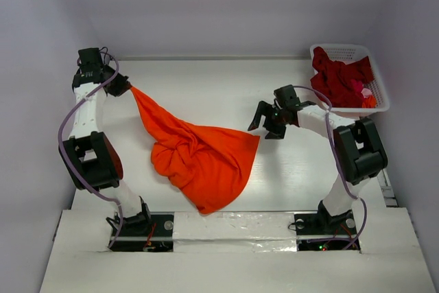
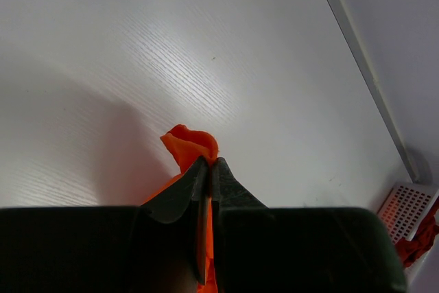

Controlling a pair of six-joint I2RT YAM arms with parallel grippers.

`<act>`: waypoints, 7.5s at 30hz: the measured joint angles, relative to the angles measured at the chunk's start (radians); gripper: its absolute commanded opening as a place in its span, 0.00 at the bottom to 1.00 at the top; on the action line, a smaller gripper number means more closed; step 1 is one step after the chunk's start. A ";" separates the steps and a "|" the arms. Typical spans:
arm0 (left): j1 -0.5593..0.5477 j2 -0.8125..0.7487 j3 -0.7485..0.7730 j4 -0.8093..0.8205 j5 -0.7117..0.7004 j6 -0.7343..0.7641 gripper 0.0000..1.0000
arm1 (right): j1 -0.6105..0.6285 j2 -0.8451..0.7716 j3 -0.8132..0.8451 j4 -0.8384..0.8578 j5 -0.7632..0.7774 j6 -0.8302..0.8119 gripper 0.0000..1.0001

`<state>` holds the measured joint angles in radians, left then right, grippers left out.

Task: Fold and stack the t-shirts
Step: Flatten out the tshirt

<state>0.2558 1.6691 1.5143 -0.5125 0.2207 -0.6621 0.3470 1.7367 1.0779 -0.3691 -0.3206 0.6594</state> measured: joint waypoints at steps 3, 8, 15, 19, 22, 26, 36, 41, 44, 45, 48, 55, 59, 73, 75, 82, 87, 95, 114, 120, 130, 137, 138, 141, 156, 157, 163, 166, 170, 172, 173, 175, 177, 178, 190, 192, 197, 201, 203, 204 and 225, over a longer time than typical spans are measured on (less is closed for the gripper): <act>0.000 0.000 0.000 0.000 0.004 0.000 0.00 | 0.000 0.022 0.020 -0.005 0.025 -0.018 0.89; 0.000 0.000 0.000 0.000 0.008 0.000 0.00 | -0.001 0.052 0.028 -0.003 0.045 -0.042 0.88; 0.000 0.000 0.000 0.000 0.012 0.000 0.00 | -0.001 0.054 0.025 0.013 0.037 -0.048 0.87; 0.000 0.000 0.000 0.000 0.012 0.000 0.00 | -0.001 0.061 0.024 0.035 0.013 -0.051 0.87; 0.000 0.000 0.000 0.000 0.013 0.000 0.00 | -0.001 0.069 0.023 0.056 -0.014 -0.051 0.86; 0.000 0.000 0.000 0.000 0.013 0.000 0.00 | -0.001 0.071 0.011 0.085 -0.044 -0.051 0.86; 0.000 0.000 0.000 0.000 0.013 0.000 0.00 | -0.002 0.071 -0.032 0.156 -0.104 -0.047 0.70; 0.000 0.000 0.000 0.000 0.014 0.000 0.00 | -0.005 0.071 -0.052 0.161 -0.105 -0.041 0.59; 0.000 0.000 0.000 0.000 0.015 0.000 0.00 | -0.006 0.070 -0.058 0.161 -0.103 -0.037 0.56; 0.000 0.000 0.000 0.000 0.015 0.000 0.00 | -0.006 0.069 -0.060 0.161 -0.102 -0.035 0.55; 0.000 0.000 0.000 0.000 0.015 0.000 0.00 | -0.006 0.068 -0.063 0.160 -0.098 -0.034 0.48; 0.000 0.000 0.000 0.000 0.016 0.000 0.00 | -0.006 0.068 -0.071 0.154 -0.080 -0.032 0.34; 0.000 0.000 0.000 0.000 0.016 0.000 0.00 | -0.006 0.068 -0.080 0.150 -0.076 -0.027 0.18; 0.000 0.000 0.000 0.000 0.025 0.000 0.00 | -0.006 0.066 -0.058 0.083 -0.053 -0.036 0.00; 0.000 0.000 0.000 0.001 0.032 0.000 0.00 | -0.006 0.064 -0.030 0.041 -0.045 -0.043 0.00; 0.000 0.000 0.000 0.010 0.074 -0.010 0.00 | -0.005 0.048 0.225 -0.132 -0.046 -0.088 0.00; 0.000 0.000 0.006 0.041 0.128 -0.035 0.00 | -0.005 0.048 0.512 -0.251 -0.045 -0.154 0.00; 0.000 -0.014 0.060 0.082 0.194 -0.053 0.00 | -0.006 0.049 0.854 -0.377 -0.018 -0.208 0.00; 0.000 -0.411 0.058 0.351 0.454 -0.158 0.00 | -0.032 -0.152 1.080 -0.523 0.018 -0.259 0.00; 0.000 -0.568 -0.044 0.443 0.531 -0.213 0.00 | -0.032 -0.411 1.020 -0.510 0.047 -0.271 0.00; 0.000 -0.771 -0.085 0.625 0.657 -0.355 0.00 | -0.032 -0.852 0.811 -0.424 0.077 -0.250 0.00; 0.000 -0.774 -0.024 0.683 0.678 -0.382 0.00 | -0.032 -0.863 0.869 -0.423 0.105 -0.245 0.00; 0.000 -0.762 -0.019 0.684 0.675 -0.375 0.00 | -0.032 -0.842 0.875 -0.423 0.108 -0.245 0.00; 0.000 -0.693 -0.014 0.684 0.653 -0.349 0.00 | -0.032 -0.755 0.883 -0.423 0.121 -0.245 0.00; 0.002 -0.216 0.143 0.537 0.555 -0.324 0.00 | -0.086 -0.139 1.257 -0.521 0.097 -0.225 0.00; 0.002 -0.229 0.143 0.541 0.558 -0.329 0.00 | -0.088 -0.145 1.257 -0.521 0.091 -0.220 0.00; 0.004 -0.433 0.080 0.594 0.592 -0.352 0.00 | -0.091 -0.320 1.106 -0.491 0.042 -0.198 0.00; 0.008 -0.571 0.034 0.617 0.613 -0.370 0.00 | -0.091 -0.450 1.033 -0.484 0.027 -0.196 0.00; 0.008 -0.740 -0.011 0.649 0.631 -0.397 0.00 | -0.091 -0.640 0.932 -0.459 0.017 -0.196 0.00; 0.008 -0.812 -0.040 0.653 0.637 -0.409 0.00 | -0.091 -0.744 0.877 -0.440 0.016 -0.195 0.00; 0.005 -0.849 -0.049 0.657 0.641 -0.412 0.00 | -0.091 -0.785 0.849 -0.431 0.016 -0.193 0.00; -0.004 -0.913 -0.059 0.665 0.647 -0.417 0.00 | -0.091 -0.875 0.811 -0.425 0.016 -0.190 0.00; -0.013 -0.954 -0.059 0.675 0.655 -0.421 0.00 | -0.091 -0.958 0.787 -0.420 0.016 -0.186 0.00; -0.016 -0.967 -0.058 0.677 0.661 -0.422 0.00 | -0.091 -0.993 0.781 -0.416 0.017 -0.184 0.00; -0.059 -0.901 0.073 0.465 0.629 -0.253 0.00 | -0.091 -1.096 0.681 -0.401 0.045 -0.185 0.00; -0.060 -0.859 0.028 0.448 0.608 -0.212 0.00 | -0.091 -1.081 0.596 -0.381 0.053 -0.185 0.00; -0.060 -0.660 -0.070 0.418 0.541 -0.140 0.00 | -0.091 -0.950 0.397 -0.359 0.077 -0.184 0.00; -0.060 -0.470 -0.125 0.418 0.487 -0.116 0.00 | -0.091 -0.806 0.348 -0.331 0.078 -0.172 0.00; -0.060 -0.396 -0.156 0.422 0.465 -0.111 0.00 | -0.091 -0.739 0.345 -0.314 0.076 -0.164 0.00; -0.060 -0.366 -0.168 0.425 0.455 -0.108 0.00 | -0.091 -0.716 0.345 -0.302 0.074 -0.162 0.00; -0.080 -0.127 -0.256 0.659 0.370 -0.098 0.00 | -0.091 -0.209 0.358 -0.069 0.027 -0.137 0.00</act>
<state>0.1757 1.5417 1.2587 0.1463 0.5911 -0.7597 0.2558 1.5276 1.4357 -0.4381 -0.2935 0.5228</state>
